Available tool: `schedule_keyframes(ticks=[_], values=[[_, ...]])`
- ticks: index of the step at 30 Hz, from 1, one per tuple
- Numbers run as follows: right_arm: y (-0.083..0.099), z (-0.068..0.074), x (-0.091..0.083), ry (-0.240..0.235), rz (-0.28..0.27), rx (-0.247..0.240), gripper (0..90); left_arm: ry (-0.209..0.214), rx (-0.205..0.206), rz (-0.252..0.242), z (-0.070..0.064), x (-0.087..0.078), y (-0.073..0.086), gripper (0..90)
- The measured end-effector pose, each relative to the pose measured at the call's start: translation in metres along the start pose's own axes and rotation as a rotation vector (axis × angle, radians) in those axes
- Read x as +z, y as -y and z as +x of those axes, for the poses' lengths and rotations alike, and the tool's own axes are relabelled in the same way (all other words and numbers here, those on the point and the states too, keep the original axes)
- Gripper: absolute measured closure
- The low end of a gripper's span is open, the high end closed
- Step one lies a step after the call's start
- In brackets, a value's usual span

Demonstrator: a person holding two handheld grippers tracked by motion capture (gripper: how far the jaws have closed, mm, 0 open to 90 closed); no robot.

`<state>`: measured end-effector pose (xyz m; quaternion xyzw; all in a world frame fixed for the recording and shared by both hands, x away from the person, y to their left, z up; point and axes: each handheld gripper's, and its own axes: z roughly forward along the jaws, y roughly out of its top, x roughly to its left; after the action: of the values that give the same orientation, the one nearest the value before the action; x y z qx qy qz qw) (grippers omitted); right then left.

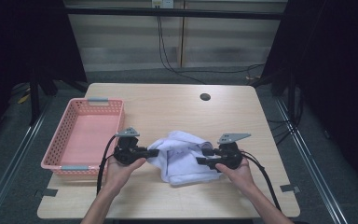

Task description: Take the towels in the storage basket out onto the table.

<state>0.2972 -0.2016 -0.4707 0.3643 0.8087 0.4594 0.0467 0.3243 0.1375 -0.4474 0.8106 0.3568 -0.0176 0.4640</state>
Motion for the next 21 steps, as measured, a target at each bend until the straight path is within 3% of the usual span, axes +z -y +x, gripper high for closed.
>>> schedule_keyframes(ticks=[1, 2, 4, 5, 6, 7, 8, 9, 10, 13, 15, 17, 19, 21], values=[[0.002, 0.003, 0.010, 0.049, 0.027, -0.011, 44.5, -0.005, 0.003, 0.015, 0.001, 0.005, 0.000, 68.4], [0.002, 0.003, 0.010, 0.049, 0.027, -0.011, 44.5, -0.018, 0.008, 0.028, 0.000, 0.009, 0.001, 68.4], [0.005, 0.003, 0.016, 0.052, 0.037, -0.015, 51.8, -0.015, 0.001, 0.050, 0.001, 0.020, 0.001, 59.1], [0.006, 0.002, 0.015, 0.061, 0.030, -0.008, 61.0, -0.015, 0.003, 0.065, 0.001, 0.025, 0.002, 64.5], [0.006, 0.002, 0.015, 0.061, 0.030, -0.008, 69.7, -0.023, 0.026, 0.080, 0.001, 0.029, 0.002, 64.5], [0.005, 0.001, 0.011, 0.061, 0.017, 0.000, 77.5, -0.025, 0.048, 0.082, 0.002, 0.031, 0.002, 80.2], [0.004, 0.000, 0.007, 0.066, 0.011, 0.006, 82.3, -0.011, 0.025, 0.075, 0.002, 0.031, 0.002, 84.5], [0.001, -0.002, -0.003, 0.100, -0.009, 0.011, 84.3, -0.016, 0.029, 0.047, 0.002, 0.025, -0.001, 86.1], [0.001, -0.002, -0.003, 0.100, -0.009, 0.011, 84.3, -0.016, 0.029, 0.047, 0.002, 0.025, -0.001, 86.3], [-0.006, -0.017, -0.031, 0.145, -0.079, 0.053, 84.6, 0.011, -0.012, -0.040, 0.006, 0.002, -0.005, 86.5], [-0.007, -0.021, -0.039, 0.156, -0.099, 0.064, 84.6, -0.008, -0.020, -0.090, 0.010, -0.016, -0.006, 86.5], [-0.011, -0.027, -0.055, 0.175, -0.151, 0.081, 84.6, 0.002, -0.042, -0.123, 0.014, -0.030, -0.006, 86.5], [-0.020, -0.034, -0.075, 0.205, -0.196, 0.081, 84.8, 0.003, -0.041, -0.144, 0.013, -0.038, -0.005, 86.5], [-0.024, -0.035, -0.079, 0.215, -0.196, 0.072, 84.9, 0.007, -0.026, -0.161, 0.008, -0.047, -0.009, 86.6]])
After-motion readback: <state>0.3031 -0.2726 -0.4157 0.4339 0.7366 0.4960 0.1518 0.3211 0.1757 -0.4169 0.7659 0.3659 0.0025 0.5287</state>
